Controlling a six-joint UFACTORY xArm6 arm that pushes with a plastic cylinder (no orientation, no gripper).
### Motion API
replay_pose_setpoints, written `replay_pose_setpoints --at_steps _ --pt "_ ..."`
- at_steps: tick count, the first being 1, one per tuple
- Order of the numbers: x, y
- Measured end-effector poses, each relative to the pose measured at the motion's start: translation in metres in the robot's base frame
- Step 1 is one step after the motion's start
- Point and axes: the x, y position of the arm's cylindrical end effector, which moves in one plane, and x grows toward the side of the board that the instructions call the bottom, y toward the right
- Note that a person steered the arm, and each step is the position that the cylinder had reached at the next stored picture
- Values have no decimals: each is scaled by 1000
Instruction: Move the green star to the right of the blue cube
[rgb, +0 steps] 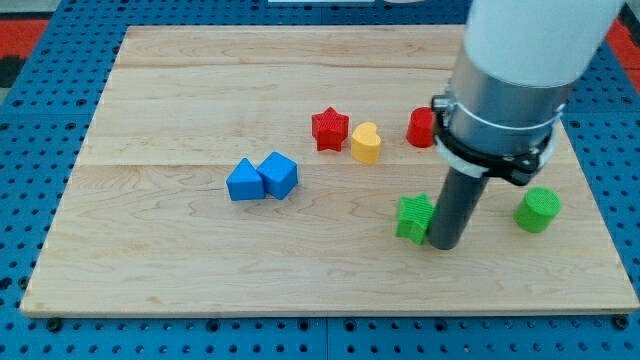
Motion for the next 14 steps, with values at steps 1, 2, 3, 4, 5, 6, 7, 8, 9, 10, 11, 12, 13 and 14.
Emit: replay_pose_setpoints --at_steps 1,2,3,4,5,6,7,8,9,10,11,12,13,14 --pt "-4 -20" --pt "-8 -32" --pt "-9 -44" --pt "-10 -47" --pt "-10 -45" --pt "-16 -45" --pt "-33 -45" --pt "-44 -43" --pt "-47 -30" --pt "-47 -7" --pt "-52 4" --pt "-62 4" --pt "-73 3" --pt "-75 -10"
